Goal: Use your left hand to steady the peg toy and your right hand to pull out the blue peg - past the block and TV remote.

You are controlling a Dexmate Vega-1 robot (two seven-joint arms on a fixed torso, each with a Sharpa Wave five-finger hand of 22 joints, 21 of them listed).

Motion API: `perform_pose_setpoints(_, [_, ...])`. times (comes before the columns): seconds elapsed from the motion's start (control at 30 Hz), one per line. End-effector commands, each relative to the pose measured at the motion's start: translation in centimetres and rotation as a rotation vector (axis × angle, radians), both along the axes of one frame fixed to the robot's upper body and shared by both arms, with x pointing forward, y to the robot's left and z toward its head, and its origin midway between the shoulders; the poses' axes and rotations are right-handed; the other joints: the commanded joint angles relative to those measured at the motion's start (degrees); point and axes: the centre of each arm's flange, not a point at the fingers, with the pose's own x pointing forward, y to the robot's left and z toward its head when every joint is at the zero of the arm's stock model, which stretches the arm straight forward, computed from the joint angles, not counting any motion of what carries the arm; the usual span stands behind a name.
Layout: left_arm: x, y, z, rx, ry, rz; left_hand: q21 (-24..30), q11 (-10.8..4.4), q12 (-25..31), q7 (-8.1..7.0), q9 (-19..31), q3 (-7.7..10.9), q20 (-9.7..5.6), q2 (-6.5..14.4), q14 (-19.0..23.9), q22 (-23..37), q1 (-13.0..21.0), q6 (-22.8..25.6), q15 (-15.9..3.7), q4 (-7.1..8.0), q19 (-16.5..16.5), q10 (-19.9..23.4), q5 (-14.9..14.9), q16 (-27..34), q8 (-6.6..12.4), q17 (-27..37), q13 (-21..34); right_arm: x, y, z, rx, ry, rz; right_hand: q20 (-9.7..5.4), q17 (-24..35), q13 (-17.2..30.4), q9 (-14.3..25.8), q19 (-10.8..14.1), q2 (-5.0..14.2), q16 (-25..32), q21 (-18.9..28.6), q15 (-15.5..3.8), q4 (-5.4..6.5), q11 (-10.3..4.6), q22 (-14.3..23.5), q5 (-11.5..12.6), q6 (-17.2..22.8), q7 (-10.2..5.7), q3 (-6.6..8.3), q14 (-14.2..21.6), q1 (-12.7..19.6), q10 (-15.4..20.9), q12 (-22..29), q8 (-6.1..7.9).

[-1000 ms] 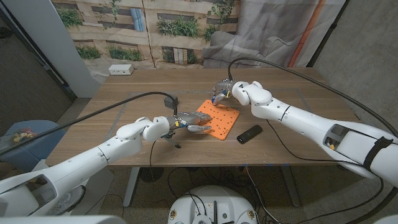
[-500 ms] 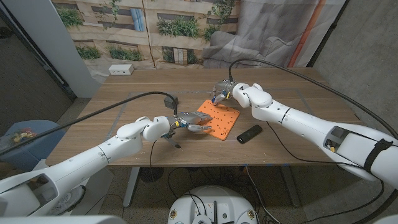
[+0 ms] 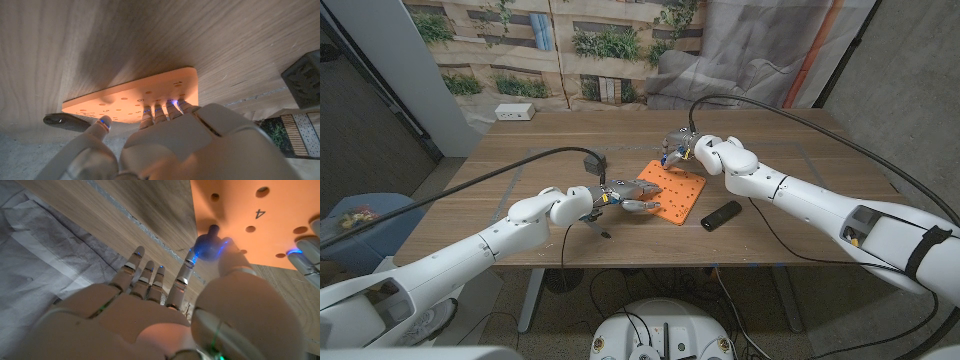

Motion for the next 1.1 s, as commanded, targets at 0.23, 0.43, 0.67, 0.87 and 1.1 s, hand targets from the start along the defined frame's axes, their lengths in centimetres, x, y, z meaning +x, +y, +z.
perform_pose_setpoints(0.23, [-0.1,0.1,-0.5,0.0,0.028,0.006,0.3,-0.45,0.6,0.11,0.2,1.03,-7.05,6.2,1.7,0.4,0.4,1.8,-2.83,-0.13,0.9,2.2,-0.1,0.6,0.47,0.3,0.2,-0.1,-0.8,0.3,0.057,0.008,0.025,-0.37,0.2,0.0,0.7,1.5,2.57,0.6,0.4,-0.36,0.52,-0.34,0.2,0.1,5.0,-2.13,0.24,1.3,0.7,1.8,0.4,1.39])
perform_pose_setpoints(0.43, [0.0,0.1,-0.5,-0.004,0.036,0.008,0.4,-0.43,0.6,0.21,0.2,1.28,-7.31,6.1,2.4,0.4,0.4,2.0,-2.82,-0.14,1.4,2.7,-0.1,0.7,0.46,0.3,0.2,0.0,-1.1,0.6,0.074,0.023,0.033,-0.54,0.3,-0.1,0.8,1.8,2.95,0.8,0.3,-0.54,0.6,-0.27,0.2,0.1,5.8,-2.15,0.17,1.6,0.6,2.1,0.3,1.72])
perform_pose_setpoints(0.67, [0.1,0.0,-0.6,-0.008,0.05,0.007,0.4,-0.42,0.6,0.29,0.2,1.43,-7.36,6.0,2.4,0.4,0.4,2.0,-2.79,-0.15,1.7,2.7,-0.1,0.6,0.41,0.3,0.2,0.2,-1.3,0.8,0.082,0.031,0.036,-0.56,0.4,-0.1,0.8,1.9,3.17,0.9,0.2,-0.69,0.65,-0.45,0.2,0.1,6.2,-2.17,0.09,1.7,0.5,2.4,0.3,1.86])
perform_pose_setpoints(0.87, [0.2,-0.1,-0.6,-0.013,0.054,0.007,0.4,-0.39,0.5,0.35,0.2,1.57,-7.28,6.0,2.5,0.4,0.4,2.0,-2.81,-0.17,1.8,2.7,-0.2,0.6,0.36,0.3,0.2,0.4,-1.5,1.1,0.097,0.041,0.032,-0.59,0.4,-0.2,0.8,2.0,3.31,0.9,0.2,-0.54,0.69,-0.32,0.2,0.1,6.3,-2.18,0.01,1.7,0.3,2.5,0.2,1.9])
perform_pose_setpoints(1.1, [0.3,-0.1,-0.7,-0.012,0.059,0.006,0.4,-0.54,0.4,0.39,0.2,1.75,-7.25,5.9,2.5,0.4,0.3,2.0,-2.87,-0.2,1.9,2.8,-0.2,0.5,0.32,0.3,0.2,0.6,-1.8,1.4,0.118,0.056,0.034,-0.57,0.4,-0.2,0.8,2.0,3.43,0.9,0.1,-0.5,0.73,-0.3,0.2,0.1,6.4,-2.19,-0.08,1.7,0.2,2.6,0.2,1.92])
